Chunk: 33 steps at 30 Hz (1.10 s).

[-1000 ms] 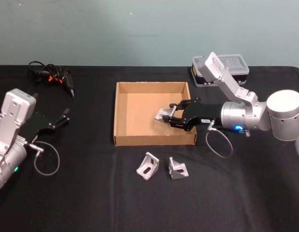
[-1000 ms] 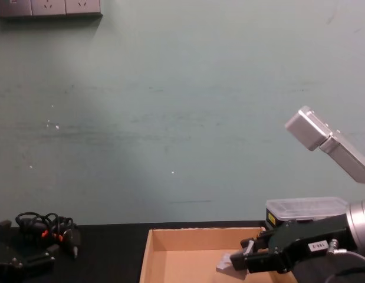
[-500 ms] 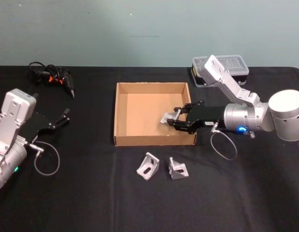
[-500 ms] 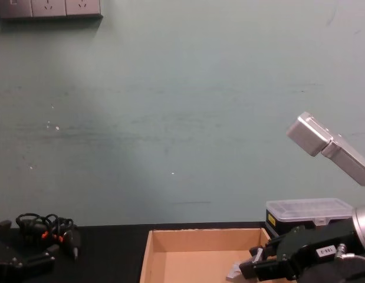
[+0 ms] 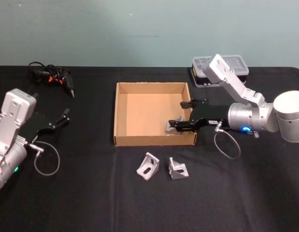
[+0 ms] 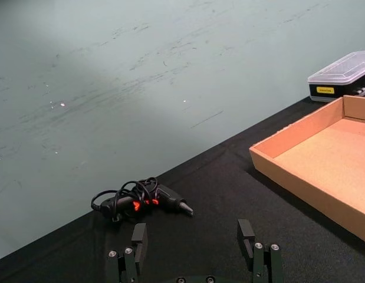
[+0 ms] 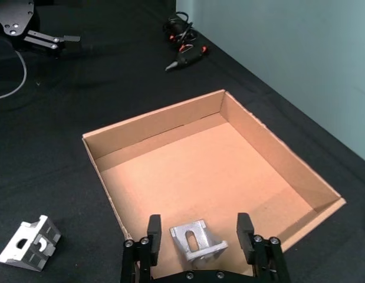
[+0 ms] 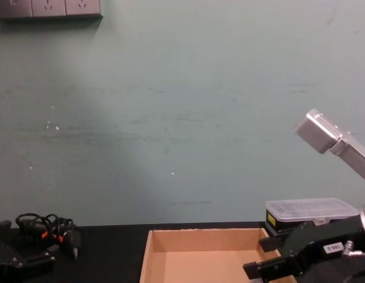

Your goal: Use one hand to pick up the angle iron from the table and place it into the box.

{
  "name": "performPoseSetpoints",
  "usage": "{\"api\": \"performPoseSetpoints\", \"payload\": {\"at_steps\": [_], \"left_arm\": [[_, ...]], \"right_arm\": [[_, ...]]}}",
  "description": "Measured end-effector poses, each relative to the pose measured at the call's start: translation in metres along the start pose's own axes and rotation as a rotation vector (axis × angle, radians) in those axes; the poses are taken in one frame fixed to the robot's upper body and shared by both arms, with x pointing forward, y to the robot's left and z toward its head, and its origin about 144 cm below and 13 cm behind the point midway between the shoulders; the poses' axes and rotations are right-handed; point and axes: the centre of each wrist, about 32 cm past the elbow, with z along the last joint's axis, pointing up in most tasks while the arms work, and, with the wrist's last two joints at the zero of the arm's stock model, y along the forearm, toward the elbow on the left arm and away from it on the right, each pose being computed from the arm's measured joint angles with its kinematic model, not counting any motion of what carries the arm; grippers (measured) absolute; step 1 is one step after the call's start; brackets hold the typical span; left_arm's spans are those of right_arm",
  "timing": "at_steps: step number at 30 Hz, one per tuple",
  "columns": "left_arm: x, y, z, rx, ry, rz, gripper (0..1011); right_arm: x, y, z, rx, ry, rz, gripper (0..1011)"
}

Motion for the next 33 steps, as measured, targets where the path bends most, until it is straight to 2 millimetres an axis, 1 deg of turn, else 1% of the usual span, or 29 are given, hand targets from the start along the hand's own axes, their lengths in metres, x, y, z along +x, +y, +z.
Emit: {"api": "performPoseSetpoints", "payload": {"at_steps": [1,2,5,6,7,8,17,18,22,24,27,33], "left_arm": [[0.0,0.0,0.0,0.0,0.0,0.0,1000],[0.0,0.0,0.0,0.0,0.0,0.0,1000],[0.0,0.0,0.0,0.0,0.0,0.0,1000],[0.0,0.0,0.0,0.0,0.0,0.0,1000],[0.0,0.0,0.0,0.0,0.0,0.0,1000],[0.0,0.0,0.0,0.0,0.0,0.0,1000],[0.0,0.0,0.0,0.0,0.0,0.0,1000],[0.0,0.0,0.0,0.0,0.0,0.0,1000],[0.0,0.0,0.0,0.0,0.0,0.0,1000],[0.0,0.0,0.0,0.0,0.0,0.0,1000],[0.0,0.0,0.0,0.0,0.0,0.0,1000],[0.0,0.0,0.0,0.0,0.0,0.0,1000]], "right_arm": [[0.0,-0.002,0.0,0.007,-0.002,-0.006,800],[0.0,-0.004,0.001,0.011,-0.004,-0.008,853],[-0.001,-0.01,0.002,0.029,-0.01,-0.016,900],[-0.001,-0.012,0.002,0.035,-0.013,-0.017,954],[-0.001,-0.014,0.003,0.04,-0.016,-0.018,966],[-0.002,-0.018,0.005,0.051,-0.022,-0.019,1003],[-0.008,-0.049,0.017,0.075,-0.079,0.016,1000],[-0.009,-0.054,0.019,0.075,-0.095,0.038,1000],[-0.013,-0.064,0.024,0.072,-0.13,0.086,1000],[-0.017,-0.074,0.028,0.066,-0.165,0.134,1000],[-0.021,-0.081,0.031,0.061,-0.189,0.166,1000],[-0.026,-0.089,0.032,0.034,-0.216,0.219,1000]]}}
